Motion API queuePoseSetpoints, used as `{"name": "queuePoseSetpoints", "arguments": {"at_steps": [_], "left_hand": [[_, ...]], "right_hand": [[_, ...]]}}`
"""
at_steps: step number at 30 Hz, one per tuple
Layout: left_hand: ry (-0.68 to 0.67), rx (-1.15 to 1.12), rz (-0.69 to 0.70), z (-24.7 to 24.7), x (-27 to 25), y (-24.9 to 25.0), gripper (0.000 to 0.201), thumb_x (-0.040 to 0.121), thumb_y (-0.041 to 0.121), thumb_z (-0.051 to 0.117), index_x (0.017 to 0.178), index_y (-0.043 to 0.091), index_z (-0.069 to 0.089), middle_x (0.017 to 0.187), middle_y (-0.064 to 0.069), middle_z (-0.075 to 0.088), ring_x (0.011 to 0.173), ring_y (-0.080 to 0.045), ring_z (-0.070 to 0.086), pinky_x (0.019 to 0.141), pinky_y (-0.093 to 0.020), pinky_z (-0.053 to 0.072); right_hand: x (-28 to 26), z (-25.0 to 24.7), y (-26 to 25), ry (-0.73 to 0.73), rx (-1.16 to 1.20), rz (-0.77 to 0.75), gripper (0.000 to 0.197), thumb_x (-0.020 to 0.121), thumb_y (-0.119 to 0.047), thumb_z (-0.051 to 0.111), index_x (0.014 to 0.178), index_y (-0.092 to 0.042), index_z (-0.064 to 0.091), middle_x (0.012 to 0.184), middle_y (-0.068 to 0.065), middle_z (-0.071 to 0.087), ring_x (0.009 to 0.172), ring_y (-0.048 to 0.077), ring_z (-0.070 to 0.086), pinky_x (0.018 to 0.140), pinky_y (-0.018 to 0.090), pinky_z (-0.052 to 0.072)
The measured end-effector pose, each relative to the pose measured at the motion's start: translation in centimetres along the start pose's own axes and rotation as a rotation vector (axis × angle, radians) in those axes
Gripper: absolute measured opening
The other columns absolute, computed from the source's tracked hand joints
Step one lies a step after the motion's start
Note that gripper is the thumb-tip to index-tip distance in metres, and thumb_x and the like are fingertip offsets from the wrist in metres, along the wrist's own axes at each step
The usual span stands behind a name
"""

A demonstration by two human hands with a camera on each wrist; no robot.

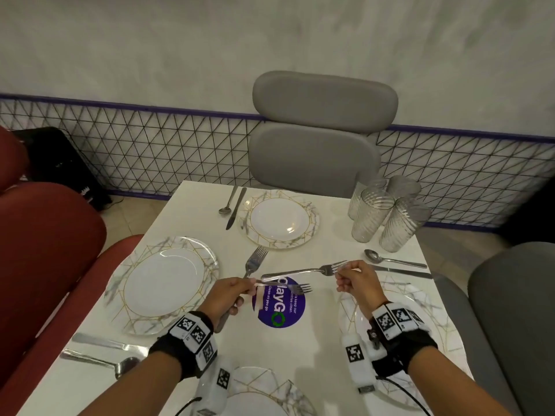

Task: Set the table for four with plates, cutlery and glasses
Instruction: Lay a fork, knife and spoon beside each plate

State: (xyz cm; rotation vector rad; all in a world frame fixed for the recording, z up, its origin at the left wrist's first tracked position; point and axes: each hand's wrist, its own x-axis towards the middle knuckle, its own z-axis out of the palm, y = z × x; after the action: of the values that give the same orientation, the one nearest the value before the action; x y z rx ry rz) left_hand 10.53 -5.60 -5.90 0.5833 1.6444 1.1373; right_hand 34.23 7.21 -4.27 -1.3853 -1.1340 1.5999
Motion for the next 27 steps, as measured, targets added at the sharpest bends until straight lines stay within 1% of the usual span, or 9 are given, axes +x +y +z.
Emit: {"name": "queuePoseSetpoints", "arguments": {"at_steps": [5,8,11,14,18,21,24,26,27], "left_hand": [[0.089,-0.045,0.014,-2.3,0.6,-0.9,0.015,0.09,0.017,0.059,0.088,0.003,0.065,0.082,-0.006,0.065,0.053,-0.011,0.041,0.042,-0.017,0.029],[0.098,-0.066,0.016,-3.4,0.7,-1.1,0.016,0.09,0.015,0.058,0.09,0.001,0.066,0.084,-0.007,0.068,0.052,-0.011,0.042,0.042,-0.017,0.03],[0.093,-0.101,-0.005,-4.1,0.6,-1.5,0.017,0.091,0.015,0.056,0.092,0.001,0.067,0.086,-0.01,0.071,0.051,-0.011,0.043,0.042,-0.017,0.032],[0.064,-0.149,-0.02,-4.7,0.3,-1.9,0.016,0.091,0.012,0.056,0.09,0.001,0.068,0.089,-0.014,0.072,0.048,-0.01,0.045,0.04,-0.017,0.034],[0.002,-0.158,-0.021,-5.3,-0.1,-2.4,0.017,0.091,0.01,0.056,0.093,-0.001,0.068,0.093,-0.016,0.072,0.052,-0.01,0.048,0.043,-0.017,0.038],[-0.051,-0.195,-0.022,-5.6,-0.3,-2.5,0.015,0.09,0.009,0.057,0.094,-0.001,0.068,0.089,-0.013,0.073,0.054,-0.01,0.049,0.044,-0.016,0.04],[-0.071,-0.237,-0.023,-5.6,-0.3,-2.5,0.015,0.088,0.007,0.059,0.097,-0.002,0.067,0.081,-0.009,0.07,0.054,-0.009,0.048,0.046,-0.016,0.041],[-0.061,-0.253,-0.017,-5.5,-0.1,-2.5,0.013,0.087,0.006,0.06,0.096,0.0,0.067,0.079,-0.009,0.069,0.055,-0.009,0.048,0.046,-0.016,0.041],[-0.056,-0.258,-0.016,-5.5,0.0,-2.5,0.012,0.087,0.006,0.06,0.096,0.001,0.067,0.08,-0.009,0.07,0.055,-0.009,0.048,0.046,-0.016,0.042]], "right_hand": [[-0.7,-0.5,1.8,0.143,0.073,0.025,0.022,0.088,0.008,0.044,0.097,-0.011,0.04,0.068,0.013,0.052,0.056,0.02,0.048,0.048,0.026,0.046],[-1.6,0.2,3.7,0.197,-0.042,0.003,0.036,0.086,0.009,0.041,0.107,-0.018,0.032,0.071,0.012,0.053,0.058,0.021,0.048,0.054,0.03,0.045],[-2.5,1.4,5.3,0.23,-0.169,-0.005,0.028,0.087,0.008,0.039,0.106,-0.012,0.038,0.075,0.009,0.056,0.058,0.02,0.049,0.054,0.027,0.047],[-3.8,2.8,6.4,0.153,-0.242,0.031,0.02,0.09,0.005,0.043,0.104,-0.008,0.037,0.077,0.008,0.053,0.056,0.017,0.047,0.046,0.019,0.046],[-5.6,4.0,7.6,-0.084,-0.468,0.176,0.035,0.088,-0.007,0.053,0.112,-0.019,0.031,0.073,0.006,0.054,0.055,0.017,0.049,0.048,0.026,0.043],[-6.5,3.7,7.2,-0.231,-0.965,-0.03,0.038,0.089,-0.014,0.051,0.122,-0.02,0.033,0.082,0.002,0.057,0.071,0.017,0.054,0.065,0.025,0.045],[-6.5,3.2,6.6,-0.322,-1.275,-0.36,0.041,0.09,-0.009,0.046,0.129,-0.018,0.038,0.11,0.002,0.056,0.101,0.016,0.052,0.084,0.024,0.043],[-6.1,3.2,6.8,-0.448,-1.368,-0.534,0.045,0.084,-0.008,0.055,0.127,-0.016,0.046,0.12,0.002,0.055,0.111,0.018,0.051,0.089,0.024,0.044],[-5.8,3.4,7.1,-0.513,-1.428,-0.581,0.047,0.076,-0.013,0.066,0.12,-0.017,0.053,0.116,-0.001,0.059,0.106,0.018,0.055,0.085,0.023,0.048]]}}
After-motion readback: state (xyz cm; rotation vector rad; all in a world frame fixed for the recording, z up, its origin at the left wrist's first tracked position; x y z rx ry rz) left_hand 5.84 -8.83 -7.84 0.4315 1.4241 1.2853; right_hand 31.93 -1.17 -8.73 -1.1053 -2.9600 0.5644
